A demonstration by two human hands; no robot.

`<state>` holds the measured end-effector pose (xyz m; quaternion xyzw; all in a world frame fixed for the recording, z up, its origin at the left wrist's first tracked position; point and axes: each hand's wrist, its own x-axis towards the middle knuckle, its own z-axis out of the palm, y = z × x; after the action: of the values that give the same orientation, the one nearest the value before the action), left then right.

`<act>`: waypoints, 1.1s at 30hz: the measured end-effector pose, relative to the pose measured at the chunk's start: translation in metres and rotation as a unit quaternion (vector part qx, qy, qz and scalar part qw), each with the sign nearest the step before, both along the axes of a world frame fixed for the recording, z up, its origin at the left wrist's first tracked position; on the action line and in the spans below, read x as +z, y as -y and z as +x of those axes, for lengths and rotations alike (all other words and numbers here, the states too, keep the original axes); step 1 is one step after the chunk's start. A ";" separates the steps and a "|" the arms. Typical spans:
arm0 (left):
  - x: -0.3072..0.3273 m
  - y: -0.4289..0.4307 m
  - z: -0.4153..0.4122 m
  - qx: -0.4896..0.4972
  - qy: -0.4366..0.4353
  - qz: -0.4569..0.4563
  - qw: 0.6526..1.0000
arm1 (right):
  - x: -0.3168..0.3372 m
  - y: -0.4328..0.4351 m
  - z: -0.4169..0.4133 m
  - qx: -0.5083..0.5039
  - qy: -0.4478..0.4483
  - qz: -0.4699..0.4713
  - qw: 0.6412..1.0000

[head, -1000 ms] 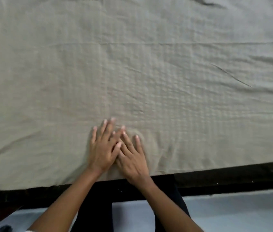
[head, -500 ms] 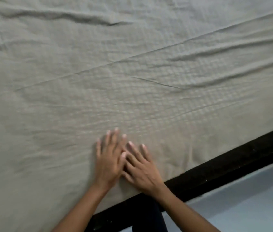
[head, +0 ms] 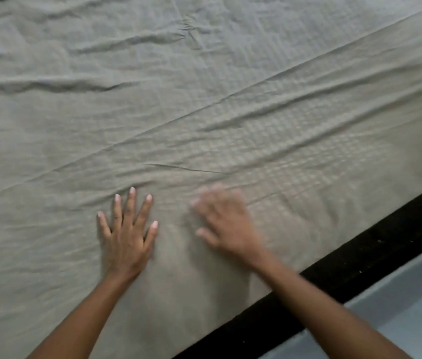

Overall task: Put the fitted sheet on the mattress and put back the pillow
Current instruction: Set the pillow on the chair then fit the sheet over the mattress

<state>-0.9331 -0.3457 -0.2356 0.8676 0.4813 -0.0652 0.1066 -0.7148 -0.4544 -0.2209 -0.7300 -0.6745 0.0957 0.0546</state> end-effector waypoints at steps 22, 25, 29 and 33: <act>-0.015 -0.060 0.225 -0.147 0.045 0.055 0.987 | -0.016 -0.055 0.274 0.116 0.067 -0.029 0.991; -0.013 -0.059 0.270 0.019 0.044 0.026 0.998 | -0.008 -0.075 0.362 -0.154 0.051 -0.059 0.985; -0.008 -0.044 0.341 0.019 0.068 -0.008 0.997 | -0.008 -0.081 0.324 -0.138 -0.010 -0.010 0.990; -0.013 -0.048 0.384 -0.034 0.043 0.011 0.998 | -0.007 -0.004 0.303 0.200 0.000 -0.014 0.980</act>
<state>-0.5493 -0.2981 -0.2486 0.8866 0.4470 -0.0262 0.1155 -0.4117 -0.4500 -0.2275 -0.5810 -0.8055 0.1142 0.0247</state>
